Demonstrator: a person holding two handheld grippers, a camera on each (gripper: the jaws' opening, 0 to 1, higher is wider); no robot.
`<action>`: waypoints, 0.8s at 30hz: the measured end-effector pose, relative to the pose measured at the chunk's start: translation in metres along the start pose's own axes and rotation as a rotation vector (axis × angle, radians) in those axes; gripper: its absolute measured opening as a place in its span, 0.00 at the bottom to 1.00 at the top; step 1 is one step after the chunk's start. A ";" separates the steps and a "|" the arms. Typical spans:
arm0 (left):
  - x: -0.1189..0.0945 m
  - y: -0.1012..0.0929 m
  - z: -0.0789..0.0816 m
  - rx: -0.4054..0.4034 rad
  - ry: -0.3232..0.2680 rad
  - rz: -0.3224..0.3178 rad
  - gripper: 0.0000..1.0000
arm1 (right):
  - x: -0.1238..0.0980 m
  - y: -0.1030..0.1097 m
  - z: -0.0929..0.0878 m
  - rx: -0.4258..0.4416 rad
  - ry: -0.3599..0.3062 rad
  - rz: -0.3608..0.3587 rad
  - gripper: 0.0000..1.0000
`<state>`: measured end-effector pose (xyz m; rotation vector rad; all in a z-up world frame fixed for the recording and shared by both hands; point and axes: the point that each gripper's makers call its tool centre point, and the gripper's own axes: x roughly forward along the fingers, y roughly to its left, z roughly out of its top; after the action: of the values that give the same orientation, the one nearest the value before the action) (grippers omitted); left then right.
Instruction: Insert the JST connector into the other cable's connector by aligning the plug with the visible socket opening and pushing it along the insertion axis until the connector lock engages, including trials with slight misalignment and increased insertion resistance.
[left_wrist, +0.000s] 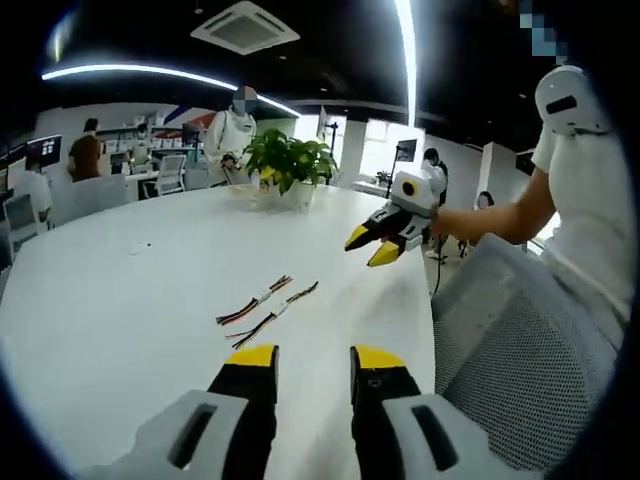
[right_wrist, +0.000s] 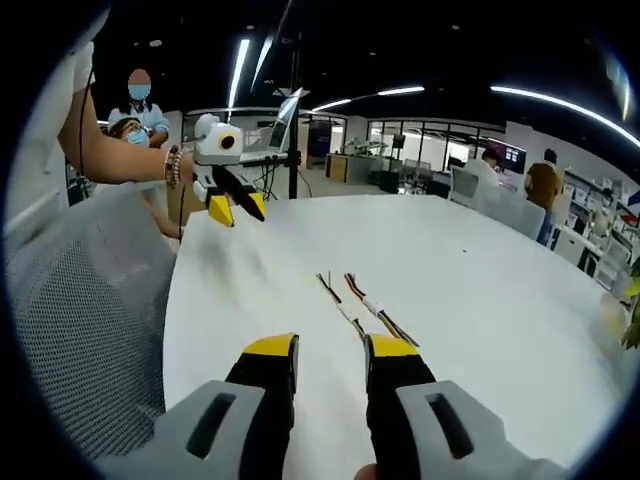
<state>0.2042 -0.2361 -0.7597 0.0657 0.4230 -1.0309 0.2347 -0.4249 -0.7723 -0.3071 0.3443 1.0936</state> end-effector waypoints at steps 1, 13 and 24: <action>-0.003 -0.002 -0.001 -0.004 -0.004 0.004 0.23 | -0.001 0.002 -0.001 -0.002 0.002 -0.002 0.24; -0.026 -0.015 -0.018 -0.080 -0.054 0.094 0.24 | -0.013 0.018 -0.015 0.013 0.027 -0.009 0.26; -0.028 -0.030 -0.028 -0.124 -0.079 0.114 0.25 | -0.028 0.031 -0.036 0.074 0.049 -0.045 0.28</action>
<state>0.1574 -0.2217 -0.7703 -0.0611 0.4064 -0.8900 0.1910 -0.4492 -0.7953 -0.2747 0.4182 1.0279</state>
